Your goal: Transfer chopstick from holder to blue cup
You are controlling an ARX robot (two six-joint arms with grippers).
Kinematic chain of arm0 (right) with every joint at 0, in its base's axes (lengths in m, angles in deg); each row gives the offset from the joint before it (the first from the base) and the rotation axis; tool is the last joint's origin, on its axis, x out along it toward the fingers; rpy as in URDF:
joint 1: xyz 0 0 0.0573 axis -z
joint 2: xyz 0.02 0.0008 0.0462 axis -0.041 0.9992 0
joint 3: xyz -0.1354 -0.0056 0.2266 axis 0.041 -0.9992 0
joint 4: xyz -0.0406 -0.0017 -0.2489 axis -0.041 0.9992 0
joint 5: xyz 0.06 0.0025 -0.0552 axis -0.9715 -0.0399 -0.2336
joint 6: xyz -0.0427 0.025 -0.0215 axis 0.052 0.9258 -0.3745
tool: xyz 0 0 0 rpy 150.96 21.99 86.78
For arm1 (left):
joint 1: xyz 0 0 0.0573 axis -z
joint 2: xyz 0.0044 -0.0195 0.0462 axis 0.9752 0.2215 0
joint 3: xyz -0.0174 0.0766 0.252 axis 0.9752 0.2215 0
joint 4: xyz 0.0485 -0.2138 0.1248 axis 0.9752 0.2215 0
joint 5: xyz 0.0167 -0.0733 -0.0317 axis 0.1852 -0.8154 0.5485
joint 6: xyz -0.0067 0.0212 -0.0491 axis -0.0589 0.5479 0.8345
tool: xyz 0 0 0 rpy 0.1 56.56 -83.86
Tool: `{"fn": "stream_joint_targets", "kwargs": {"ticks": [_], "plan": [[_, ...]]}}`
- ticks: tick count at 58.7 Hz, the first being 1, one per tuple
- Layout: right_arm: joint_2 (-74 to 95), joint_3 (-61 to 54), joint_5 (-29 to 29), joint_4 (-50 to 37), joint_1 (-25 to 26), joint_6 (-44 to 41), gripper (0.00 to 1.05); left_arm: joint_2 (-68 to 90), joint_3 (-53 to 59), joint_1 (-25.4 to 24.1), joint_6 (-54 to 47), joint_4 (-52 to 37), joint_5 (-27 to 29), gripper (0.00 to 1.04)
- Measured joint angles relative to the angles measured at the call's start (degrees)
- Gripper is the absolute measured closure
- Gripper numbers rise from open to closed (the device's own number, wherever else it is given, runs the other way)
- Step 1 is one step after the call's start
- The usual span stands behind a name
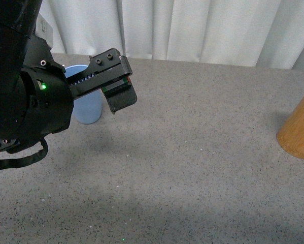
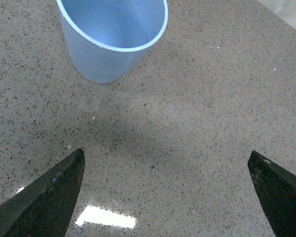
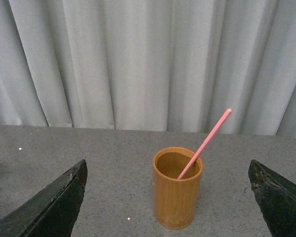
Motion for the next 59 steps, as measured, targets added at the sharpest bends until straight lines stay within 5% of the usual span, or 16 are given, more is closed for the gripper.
{"fn": "stream_joint_targets", "kwargs": {"ticks": [59], "plan": [[0.0, 0.0, 0.0, 0.0, 0.0, 0.0, 0.10, 6.4, -3.8, -4.8, 1.6, 0.1, 1.1, 0.07]]}}
